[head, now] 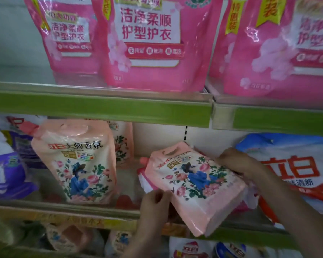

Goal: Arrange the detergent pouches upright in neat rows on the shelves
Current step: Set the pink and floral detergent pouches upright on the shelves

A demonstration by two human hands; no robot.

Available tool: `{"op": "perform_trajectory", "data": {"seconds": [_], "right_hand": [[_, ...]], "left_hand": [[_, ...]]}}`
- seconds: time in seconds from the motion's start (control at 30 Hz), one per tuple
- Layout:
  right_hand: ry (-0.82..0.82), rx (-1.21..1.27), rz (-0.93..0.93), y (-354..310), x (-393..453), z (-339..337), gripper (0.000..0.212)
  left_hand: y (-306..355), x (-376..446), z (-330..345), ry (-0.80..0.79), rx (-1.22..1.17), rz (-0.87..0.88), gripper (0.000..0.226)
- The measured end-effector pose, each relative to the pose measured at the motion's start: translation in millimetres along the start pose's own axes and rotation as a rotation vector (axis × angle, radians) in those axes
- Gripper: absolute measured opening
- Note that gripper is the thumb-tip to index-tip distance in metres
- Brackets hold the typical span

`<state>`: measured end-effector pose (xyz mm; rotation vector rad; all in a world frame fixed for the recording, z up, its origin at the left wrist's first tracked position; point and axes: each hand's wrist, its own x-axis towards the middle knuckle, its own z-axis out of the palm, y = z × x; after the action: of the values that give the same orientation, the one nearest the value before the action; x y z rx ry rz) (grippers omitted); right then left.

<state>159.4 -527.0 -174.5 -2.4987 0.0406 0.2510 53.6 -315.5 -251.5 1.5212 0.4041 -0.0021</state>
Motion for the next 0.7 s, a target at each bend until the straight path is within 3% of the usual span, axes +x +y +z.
{"op": "perform_trajectory", "data": {"seconds": [0.1, 0.23, 0.4, 0.53, 0.63, 0.7], "right_hand": [[0.143, 0.091, -0.032, 24.7, -33.7, 2.7, 0.029], [0.285, 0.019, 0.019, 57.1, -60.7, -6.7, 0.037], [0.577, 0.047, 0.024, 89.7, -77.1, -20.4, 0.034], [0.694, 0.022, 0.093, 110.5, -68.9, -18.1, 0.042], [0.71, 0.174, 0.239, 120.7, -59.3, -5.6, 0.036], [0.699, 0.295, 0.3, 123.0, -53.6, 2.6, 0.037]], "left_hand": [[0.5, -10.3, 8.7, -0.075, 0.051, 0.141, 0.026], [4.9, -22.3, 26.0, -0.24, 0.116, 0.253, 0.025], [23.6, -11.8, 60.4, -0.375, 0.311, 0.35, 0.028], [30.5, 14.3, 95.4, -0.368, 0.521, 0.463, 0.026], [33.6, 32.7, 112.3, -0.326, 0.658, 0.483, 0.038], [41.1, 43.8, 116.6, -0.301, 0.692, 0.501, 0.033]]}}
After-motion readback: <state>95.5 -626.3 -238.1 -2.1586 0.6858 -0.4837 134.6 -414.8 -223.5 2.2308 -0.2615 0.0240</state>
